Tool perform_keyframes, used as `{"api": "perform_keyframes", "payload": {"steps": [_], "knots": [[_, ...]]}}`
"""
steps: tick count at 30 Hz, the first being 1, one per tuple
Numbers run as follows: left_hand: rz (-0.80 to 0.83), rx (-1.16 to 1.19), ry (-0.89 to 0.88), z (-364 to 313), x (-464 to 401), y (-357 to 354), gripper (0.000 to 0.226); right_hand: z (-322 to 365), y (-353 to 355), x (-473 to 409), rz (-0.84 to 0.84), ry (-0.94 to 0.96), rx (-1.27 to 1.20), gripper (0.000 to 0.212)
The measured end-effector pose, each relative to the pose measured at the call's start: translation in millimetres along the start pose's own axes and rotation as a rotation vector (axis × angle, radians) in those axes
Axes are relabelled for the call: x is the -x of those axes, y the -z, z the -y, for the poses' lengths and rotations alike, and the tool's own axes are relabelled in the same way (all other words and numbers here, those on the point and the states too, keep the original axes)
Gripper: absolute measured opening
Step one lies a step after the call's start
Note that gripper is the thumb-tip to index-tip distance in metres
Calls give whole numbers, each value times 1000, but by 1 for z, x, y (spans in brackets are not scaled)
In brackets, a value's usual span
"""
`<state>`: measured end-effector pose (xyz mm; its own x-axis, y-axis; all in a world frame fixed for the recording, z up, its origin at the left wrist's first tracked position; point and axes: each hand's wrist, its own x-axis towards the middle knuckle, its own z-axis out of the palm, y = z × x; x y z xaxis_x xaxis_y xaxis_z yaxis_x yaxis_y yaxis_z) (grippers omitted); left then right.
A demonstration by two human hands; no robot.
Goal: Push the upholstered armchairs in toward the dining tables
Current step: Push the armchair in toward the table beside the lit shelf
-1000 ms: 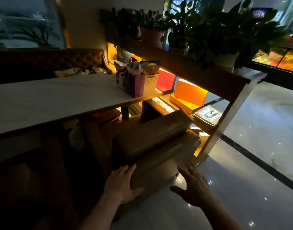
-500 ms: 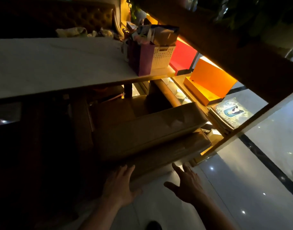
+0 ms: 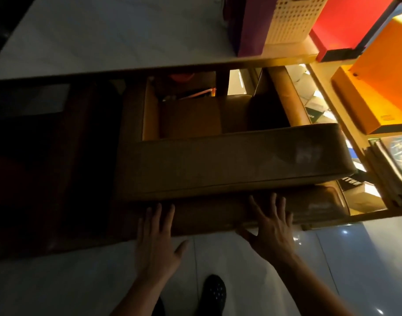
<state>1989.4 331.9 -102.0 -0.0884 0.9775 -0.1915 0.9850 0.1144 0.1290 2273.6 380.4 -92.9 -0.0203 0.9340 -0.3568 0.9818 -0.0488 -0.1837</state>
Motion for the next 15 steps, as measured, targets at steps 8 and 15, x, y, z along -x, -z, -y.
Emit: {"api": "perform_keyframes", "payload": {"steps": [8, 15], "knots": [[-101, -17, 39, 4, 1, -23, 91, 1, -29, 1, -165, 20, -17, 101], [-136, -44, 46, 7, 4, -26, 86, -4, -39, 4, -239, 43, 24, 95]]}}
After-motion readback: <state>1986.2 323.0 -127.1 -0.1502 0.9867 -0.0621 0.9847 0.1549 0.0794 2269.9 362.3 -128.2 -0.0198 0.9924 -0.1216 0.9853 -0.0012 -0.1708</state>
